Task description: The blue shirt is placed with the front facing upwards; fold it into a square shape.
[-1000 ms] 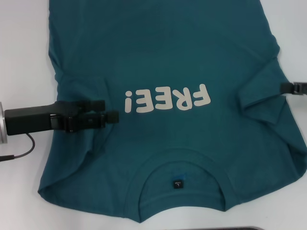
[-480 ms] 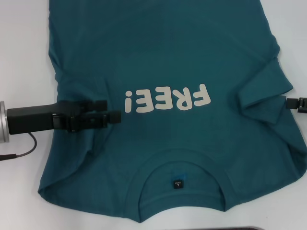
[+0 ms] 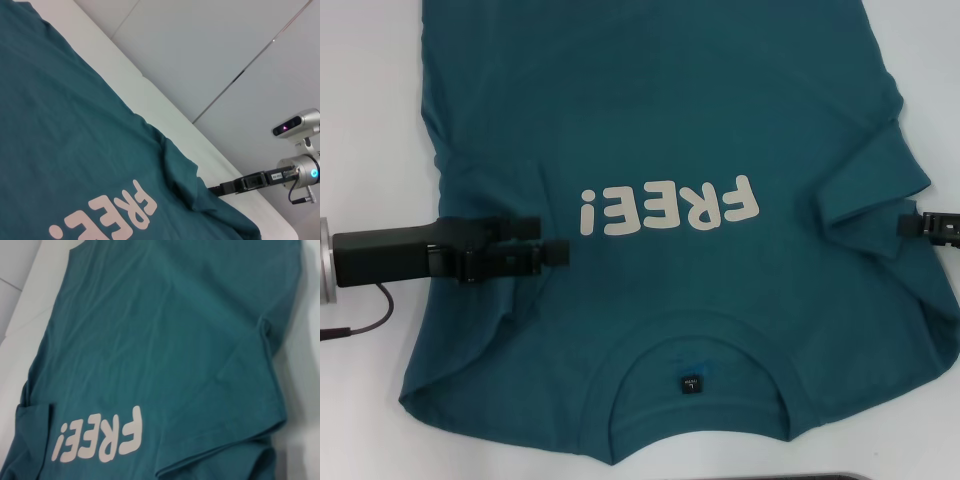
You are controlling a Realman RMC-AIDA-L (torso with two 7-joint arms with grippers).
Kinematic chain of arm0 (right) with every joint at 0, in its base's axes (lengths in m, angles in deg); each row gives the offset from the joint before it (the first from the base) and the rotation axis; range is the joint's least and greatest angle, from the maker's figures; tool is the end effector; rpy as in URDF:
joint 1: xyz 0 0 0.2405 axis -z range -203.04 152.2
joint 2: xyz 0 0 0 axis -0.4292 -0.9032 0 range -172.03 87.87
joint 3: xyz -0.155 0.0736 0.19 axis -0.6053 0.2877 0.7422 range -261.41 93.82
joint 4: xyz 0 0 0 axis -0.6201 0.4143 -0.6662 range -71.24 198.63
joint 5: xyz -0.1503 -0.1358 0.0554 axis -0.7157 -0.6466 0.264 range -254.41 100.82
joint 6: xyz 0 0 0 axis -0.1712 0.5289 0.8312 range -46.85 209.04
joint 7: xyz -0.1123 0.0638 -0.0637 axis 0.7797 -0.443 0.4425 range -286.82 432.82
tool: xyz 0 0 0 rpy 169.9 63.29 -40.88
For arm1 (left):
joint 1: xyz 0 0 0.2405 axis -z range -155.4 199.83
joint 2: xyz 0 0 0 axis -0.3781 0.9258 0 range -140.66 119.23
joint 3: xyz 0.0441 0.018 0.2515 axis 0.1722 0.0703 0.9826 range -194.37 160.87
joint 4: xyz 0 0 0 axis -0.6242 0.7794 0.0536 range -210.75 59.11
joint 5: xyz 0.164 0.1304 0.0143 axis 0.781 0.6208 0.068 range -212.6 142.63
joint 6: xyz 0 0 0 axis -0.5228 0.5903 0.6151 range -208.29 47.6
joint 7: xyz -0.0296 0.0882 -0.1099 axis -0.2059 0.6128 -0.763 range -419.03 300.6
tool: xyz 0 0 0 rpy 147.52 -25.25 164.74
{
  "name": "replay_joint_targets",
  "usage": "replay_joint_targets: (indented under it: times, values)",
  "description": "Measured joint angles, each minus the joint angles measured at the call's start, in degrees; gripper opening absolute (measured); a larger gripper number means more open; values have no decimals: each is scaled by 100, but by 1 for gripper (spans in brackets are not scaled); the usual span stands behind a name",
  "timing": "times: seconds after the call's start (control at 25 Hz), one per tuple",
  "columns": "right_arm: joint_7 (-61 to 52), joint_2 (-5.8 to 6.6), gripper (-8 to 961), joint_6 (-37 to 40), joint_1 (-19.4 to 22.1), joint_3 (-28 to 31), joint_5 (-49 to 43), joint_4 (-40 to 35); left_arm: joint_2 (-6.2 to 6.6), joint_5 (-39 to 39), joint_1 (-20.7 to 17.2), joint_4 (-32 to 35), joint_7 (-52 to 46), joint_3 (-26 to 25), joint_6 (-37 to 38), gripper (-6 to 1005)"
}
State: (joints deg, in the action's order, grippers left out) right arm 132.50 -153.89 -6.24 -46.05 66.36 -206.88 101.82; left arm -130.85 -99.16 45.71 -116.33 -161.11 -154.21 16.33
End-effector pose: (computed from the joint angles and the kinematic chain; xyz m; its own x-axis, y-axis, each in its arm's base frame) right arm 0.3753 0.2756 0.0590 0.1657 -0.8836 -0.4379 -0.9849 -0.1705 -0.0286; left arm -0.2792 0.2825 -0.0074 0.5405 0.7108 0.4501 0.7312 -0.6615 0.1666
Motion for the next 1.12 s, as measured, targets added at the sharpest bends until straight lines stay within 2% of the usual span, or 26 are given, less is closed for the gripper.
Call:
replay_joint_targets:
  times: [0.36, 0.64, 1.12]
  values:
    - [28, -154, 783, -64, -96, -22, 23, -38, 0, 48, 36, -10, 4, 0, 10, 876]
    - [75, -221, 784, -210, -267, -47, 6, -130, 0, 48, 40, -23, 11, 0, 16, 876]
    - [37, -112, 779, -311, -166, 25, 36, -30, -10, 45, 49, -38, 13, 0, 18, 874]
